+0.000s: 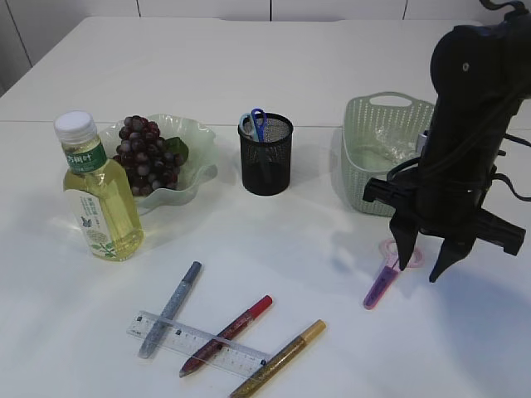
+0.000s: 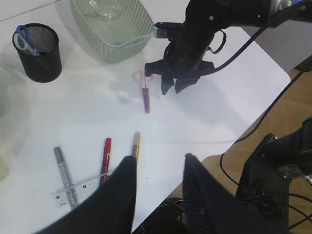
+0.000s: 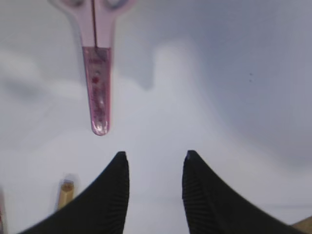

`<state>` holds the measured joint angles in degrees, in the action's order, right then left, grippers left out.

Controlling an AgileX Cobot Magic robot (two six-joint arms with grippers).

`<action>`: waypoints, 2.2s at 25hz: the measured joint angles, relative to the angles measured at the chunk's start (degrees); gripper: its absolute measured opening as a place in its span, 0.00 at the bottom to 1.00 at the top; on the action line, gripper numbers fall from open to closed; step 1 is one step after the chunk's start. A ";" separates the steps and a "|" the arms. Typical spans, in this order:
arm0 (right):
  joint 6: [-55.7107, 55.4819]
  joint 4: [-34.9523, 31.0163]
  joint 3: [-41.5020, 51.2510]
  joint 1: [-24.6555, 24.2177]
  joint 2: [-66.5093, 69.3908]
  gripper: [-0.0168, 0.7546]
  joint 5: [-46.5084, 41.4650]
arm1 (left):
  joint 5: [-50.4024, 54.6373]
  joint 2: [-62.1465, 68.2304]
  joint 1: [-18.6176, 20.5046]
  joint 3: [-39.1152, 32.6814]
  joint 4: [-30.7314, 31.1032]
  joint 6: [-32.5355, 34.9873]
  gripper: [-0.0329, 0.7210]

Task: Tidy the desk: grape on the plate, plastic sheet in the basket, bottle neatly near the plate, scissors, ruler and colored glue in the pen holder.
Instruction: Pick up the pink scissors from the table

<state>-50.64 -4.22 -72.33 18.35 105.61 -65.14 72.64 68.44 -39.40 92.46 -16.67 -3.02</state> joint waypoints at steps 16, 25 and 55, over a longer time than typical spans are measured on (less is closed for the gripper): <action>-0.13 3.37 -0.10 0.00 0.21 0.38 4.39 | 0.00 0.00 0.00 0.00 3.61 0.00 0.37; -0.93 2.52 -0.10 0.00 1.65 0.41 9.23 | 0.00 0.00 0.00 0.00 4.55 0.04 0.37; -0.94 -1.39 -0.20 0.00 9.84 0.41 15.24 | 0.00 0.00 0.00 0.00 4.37 0.04 0.37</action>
<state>-51.58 -5.61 -72.53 18.35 115.45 -49.91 72.64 68.44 -39.40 92.46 -12.30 -2.98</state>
